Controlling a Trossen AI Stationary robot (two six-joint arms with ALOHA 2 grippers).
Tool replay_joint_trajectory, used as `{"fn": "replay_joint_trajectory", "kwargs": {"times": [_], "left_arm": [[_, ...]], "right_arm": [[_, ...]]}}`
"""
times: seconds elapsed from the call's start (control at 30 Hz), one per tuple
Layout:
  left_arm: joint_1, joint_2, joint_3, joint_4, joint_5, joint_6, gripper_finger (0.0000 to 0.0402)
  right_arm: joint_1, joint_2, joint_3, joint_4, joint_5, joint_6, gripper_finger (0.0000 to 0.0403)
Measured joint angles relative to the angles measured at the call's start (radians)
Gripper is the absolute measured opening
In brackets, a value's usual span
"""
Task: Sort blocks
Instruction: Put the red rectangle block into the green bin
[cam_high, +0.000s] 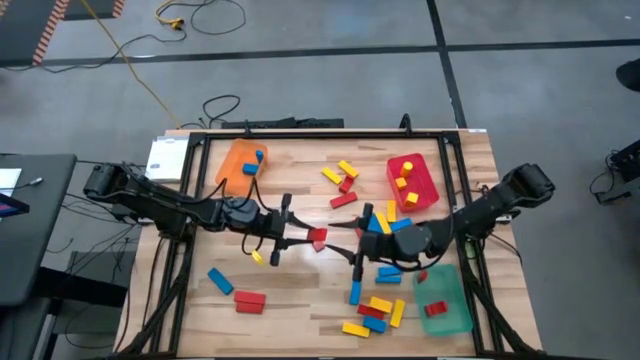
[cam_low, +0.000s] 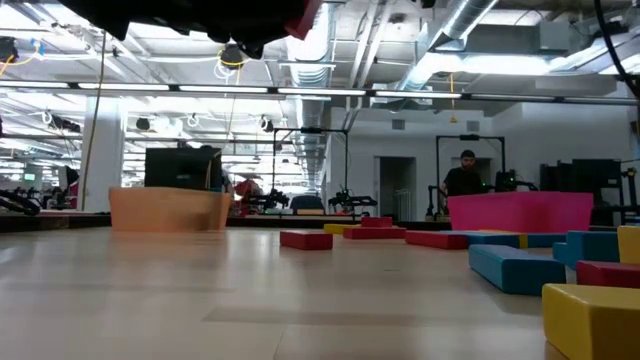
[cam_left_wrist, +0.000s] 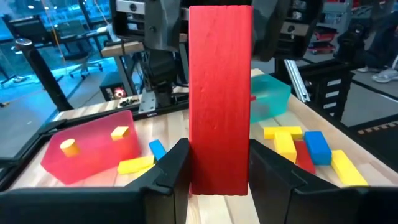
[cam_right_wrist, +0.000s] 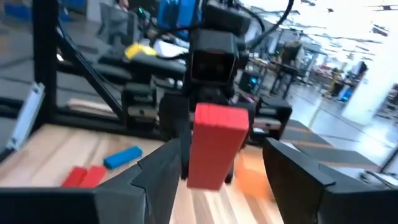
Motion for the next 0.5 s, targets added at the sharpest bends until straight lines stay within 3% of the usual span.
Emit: {"fn": "replay_joint_trajectory", "kwargs": {"times": [0.2, 0.5], "left_arm": [[-0.001, 0.000, 0.000, 0.006, 0.001, 0.001, 0.0118], [-0.001, 0.000, 0.000, 0.026, 0.001, 0.009, 0.0118]], "right_arm": [[-0.044, 0.000, 0.000, 0.012, -0.110, 0.062, 0.0241], [-0.065, 0.000, 0.000, 0.047, -0.139, 0.065, 0.0230]]}}
